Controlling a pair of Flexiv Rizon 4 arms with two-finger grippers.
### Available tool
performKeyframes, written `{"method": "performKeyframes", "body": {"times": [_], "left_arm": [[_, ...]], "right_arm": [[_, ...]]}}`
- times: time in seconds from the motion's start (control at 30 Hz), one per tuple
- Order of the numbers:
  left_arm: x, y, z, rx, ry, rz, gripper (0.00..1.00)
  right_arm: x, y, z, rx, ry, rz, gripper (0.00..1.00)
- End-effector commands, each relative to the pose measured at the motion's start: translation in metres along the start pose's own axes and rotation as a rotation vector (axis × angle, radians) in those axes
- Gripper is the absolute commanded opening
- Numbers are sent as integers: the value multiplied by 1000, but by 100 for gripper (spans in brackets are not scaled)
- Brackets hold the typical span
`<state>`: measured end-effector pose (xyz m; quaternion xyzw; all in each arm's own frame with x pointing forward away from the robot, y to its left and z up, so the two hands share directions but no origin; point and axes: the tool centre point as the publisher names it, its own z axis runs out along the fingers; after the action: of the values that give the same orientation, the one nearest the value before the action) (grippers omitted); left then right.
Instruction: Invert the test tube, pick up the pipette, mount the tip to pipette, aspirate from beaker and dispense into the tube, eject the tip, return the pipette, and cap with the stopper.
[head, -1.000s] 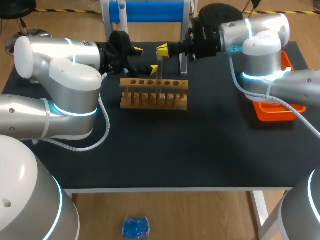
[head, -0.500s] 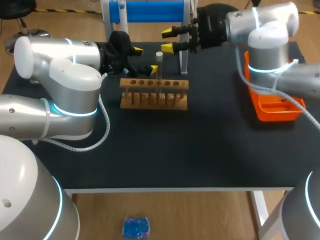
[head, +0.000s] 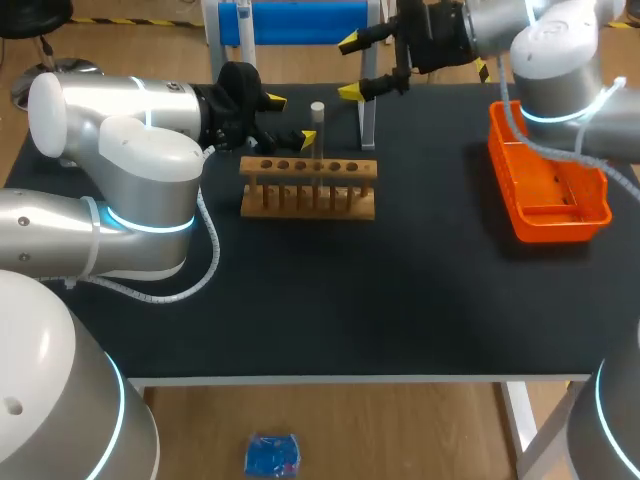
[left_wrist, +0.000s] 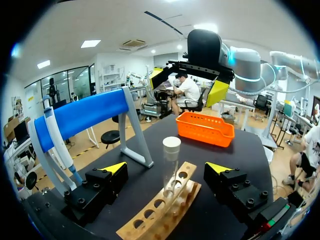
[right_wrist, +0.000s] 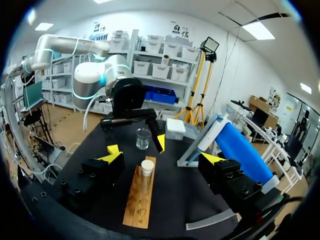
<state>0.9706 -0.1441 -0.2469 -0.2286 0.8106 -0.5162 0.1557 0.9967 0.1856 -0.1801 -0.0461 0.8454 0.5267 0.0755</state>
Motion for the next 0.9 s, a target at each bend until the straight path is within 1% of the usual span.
{"method": "performKeyframes", "body": {"times": [0.03,0.13,0.17,0.27,0.33,0.37,0.5,0.7,0.9], "left_arm": [[-1,0,0,0,2,0,100],[-1,0,0,0,2,0,100],[-1,0,0,0,2,0,100],[-1,0,0,0,2,0,100],[-1,0,0,0,2,0,100],[-1,0,0,0,2,0,100],[-1,0,0,0,2,0,100],[-1,0,0,0,2,0,100],[-1,0,0,0,2,0,100]], "right_arm": [[1,-1,-11,83,16,-4,100],[2,-8,-16,116,23,-10,100],[4,-12,-18,139,24,-14,100],[7,-21,-21,183,10,-31,100],[8,-28,-22,182,9,-16,100],[9,-31,-22,195,1,-20,100],[10,-34,-22,169,-2,-3,100],[13,-33,-22,136,-10,-4,100],[13,-33,-22,136,-10,-4,100]]}}
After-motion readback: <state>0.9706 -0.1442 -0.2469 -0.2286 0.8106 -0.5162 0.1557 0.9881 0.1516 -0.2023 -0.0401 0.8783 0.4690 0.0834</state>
